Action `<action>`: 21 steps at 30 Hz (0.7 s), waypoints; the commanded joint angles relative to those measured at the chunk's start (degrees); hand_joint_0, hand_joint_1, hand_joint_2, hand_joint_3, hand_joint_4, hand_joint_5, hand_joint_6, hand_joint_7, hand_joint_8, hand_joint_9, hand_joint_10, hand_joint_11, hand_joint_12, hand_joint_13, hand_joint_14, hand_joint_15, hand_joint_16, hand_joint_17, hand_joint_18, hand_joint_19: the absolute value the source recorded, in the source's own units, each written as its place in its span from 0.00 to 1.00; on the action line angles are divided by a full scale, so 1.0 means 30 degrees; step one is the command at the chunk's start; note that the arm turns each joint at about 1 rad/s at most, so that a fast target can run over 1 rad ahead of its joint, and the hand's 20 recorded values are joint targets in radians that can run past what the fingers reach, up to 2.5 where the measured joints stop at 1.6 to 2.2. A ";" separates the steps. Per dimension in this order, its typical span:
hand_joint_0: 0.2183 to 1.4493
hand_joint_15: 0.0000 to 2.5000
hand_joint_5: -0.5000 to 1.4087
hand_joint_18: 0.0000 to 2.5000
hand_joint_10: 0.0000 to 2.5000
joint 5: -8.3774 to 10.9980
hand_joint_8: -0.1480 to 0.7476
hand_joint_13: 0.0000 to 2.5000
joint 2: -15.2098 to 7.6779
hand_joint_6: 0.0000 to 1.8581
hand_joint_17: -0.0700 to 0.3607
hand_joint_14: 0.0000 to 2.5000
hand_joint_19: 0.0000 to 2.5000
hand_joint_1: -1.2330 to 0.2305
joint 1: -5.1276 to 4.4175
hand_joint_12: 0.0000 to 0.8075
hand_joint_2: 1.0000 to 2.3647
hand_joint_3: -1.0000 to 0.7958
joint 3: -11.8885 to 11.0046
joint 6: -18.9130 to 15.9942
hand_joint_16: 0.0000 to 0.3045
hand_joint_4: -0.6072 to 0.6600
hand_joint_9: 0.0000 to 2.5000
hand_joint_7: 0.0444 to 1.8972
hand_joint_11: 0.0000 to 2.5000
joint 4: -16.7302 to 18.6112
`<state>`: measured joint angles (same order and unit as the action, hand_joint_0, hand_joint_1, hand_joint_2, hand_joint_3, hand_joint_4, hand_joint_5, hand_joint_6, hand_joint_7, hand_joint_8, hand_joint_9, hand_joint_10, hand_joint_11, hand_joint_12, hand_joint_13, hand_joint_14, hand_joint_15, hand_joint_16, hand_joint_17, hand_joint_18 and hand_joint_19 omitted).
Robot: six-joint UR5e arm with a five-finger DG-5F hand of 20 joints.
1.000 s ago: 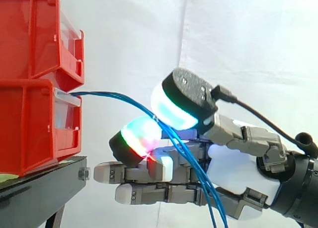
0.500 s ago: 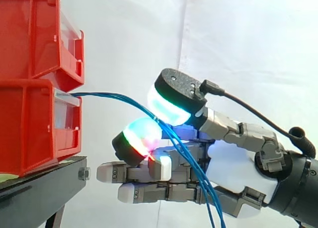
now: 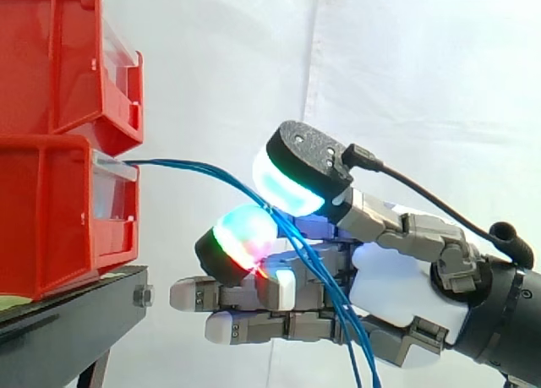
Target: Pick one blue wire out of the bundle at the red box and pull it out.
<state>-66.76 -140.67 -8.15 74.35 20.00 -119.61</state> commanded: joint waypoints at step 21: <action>0.30 0.11 0.21 0.24 0.01 0.1158 0.49 0.24 0.0013 0.47 0.43 0.00 0.13 0.32 -0.0124 0.47 0.01 0.42 -0.0410 0.1183 0.17 0.65 0.51 0.62 0.36 0.0027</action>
<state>-63.24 -140.62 -8.49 73.27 23.55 -119.59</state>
